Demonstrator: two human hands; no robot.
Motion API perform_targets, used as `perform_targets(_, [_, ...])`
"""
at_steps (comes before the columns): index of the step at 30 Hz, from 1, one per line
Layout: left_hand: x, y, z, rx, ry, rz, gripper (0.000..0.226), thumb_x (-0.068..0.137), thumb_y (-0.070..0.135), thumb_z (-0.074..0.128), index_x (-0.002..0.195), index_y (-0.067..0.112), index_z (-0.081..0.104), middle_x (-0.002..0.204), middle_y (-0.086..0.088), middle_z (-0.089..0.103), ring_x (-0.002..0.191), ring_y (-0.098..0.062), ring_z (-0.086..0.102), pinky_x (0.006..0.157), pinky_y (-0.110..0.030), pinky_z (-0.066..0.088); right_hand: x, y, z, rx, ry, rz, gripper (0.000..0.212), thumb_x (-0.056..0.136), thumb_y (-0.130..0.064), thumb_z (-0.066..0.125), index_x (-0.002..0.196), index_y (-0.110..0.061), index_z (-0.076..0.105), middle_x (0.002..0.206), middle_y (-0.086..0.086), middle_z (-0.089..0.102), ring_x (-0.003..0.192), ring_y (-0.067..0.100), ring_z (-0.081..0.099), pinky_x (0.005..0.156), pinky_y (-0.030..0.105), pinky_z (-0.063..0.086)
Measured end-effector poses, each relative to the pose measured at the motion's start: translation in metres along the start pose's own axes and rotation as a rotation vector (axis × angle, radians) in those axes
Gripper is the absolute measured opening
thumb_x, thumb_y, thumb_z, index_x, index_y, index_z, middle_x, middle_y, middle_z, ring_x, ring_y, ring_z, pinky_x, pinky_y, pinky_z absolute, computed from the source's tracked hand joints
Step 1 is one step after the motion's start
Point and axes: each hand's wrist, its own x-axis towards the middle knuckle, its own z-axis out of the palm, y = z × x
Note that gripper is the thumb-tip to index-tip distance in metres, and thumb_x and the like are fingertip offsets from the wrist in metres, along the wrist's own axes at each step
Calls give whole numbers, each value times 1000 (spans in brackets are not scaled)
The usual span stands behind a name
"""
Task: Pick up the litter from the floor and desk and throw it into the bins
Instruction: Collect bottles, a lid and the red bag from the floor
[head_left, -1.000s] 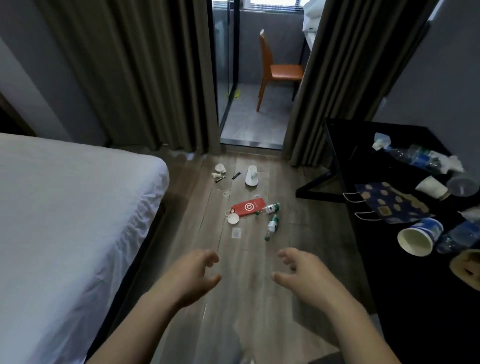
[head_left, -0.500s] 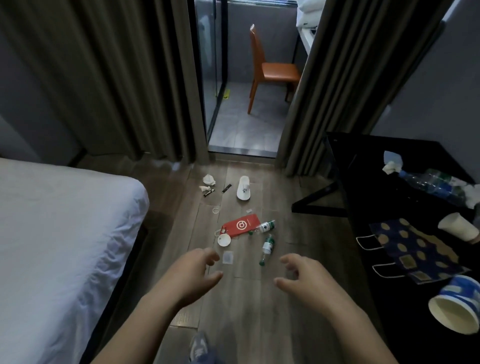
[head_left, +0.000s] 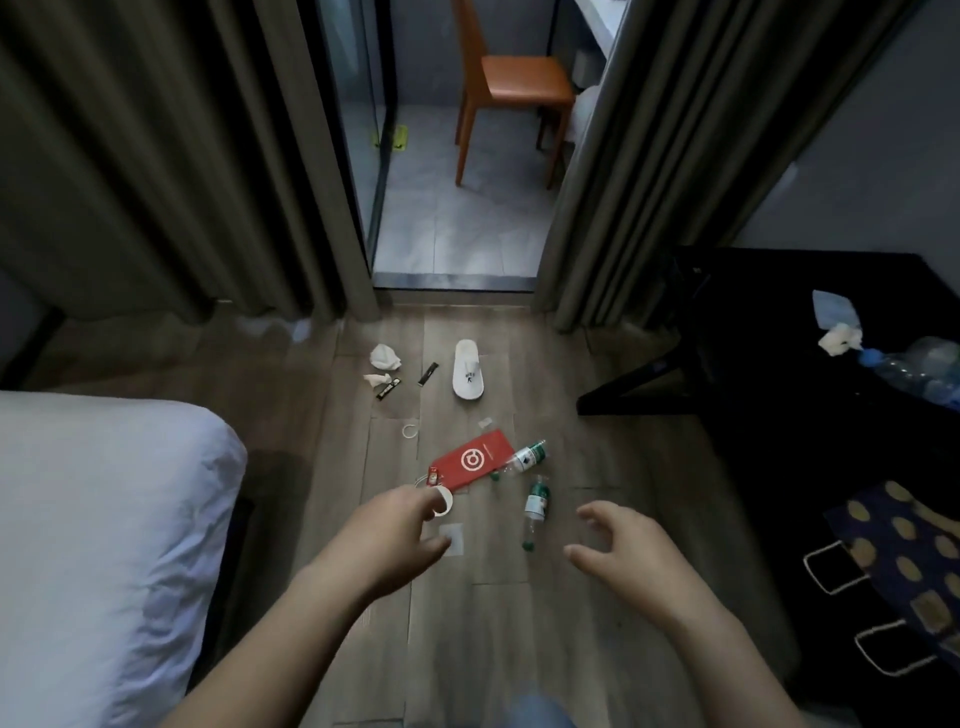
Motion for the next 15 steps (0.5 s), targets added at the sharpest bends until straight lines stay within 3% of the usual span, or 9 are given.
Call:
perform_targets(8, [141, -29, 18, 12, -66, -48, 30, 87, 37, 56, 115, 26, 58, 115, 8, 60, 104, -12, 58, 85, -25, 46, 142, 25, 1, 16, -42, 86, 44, 82, -29, 69, 123, -19, 59, 123, 2, 61, 116, 15, 55, 94, 24, 42])
perform_targets(15, [304, -105, 122, 21, -165, -61, 28, 86, 29, 55, 112, 21, 60, 113, 1, 63, 104, -18, 59, 84, -29, 47, 311, 91, 83, -47, -68, 180, 46, 85, -31, 64, 129, -18, 54, 127, 4, 55, 118, 20, 53, 91, 26, 41])
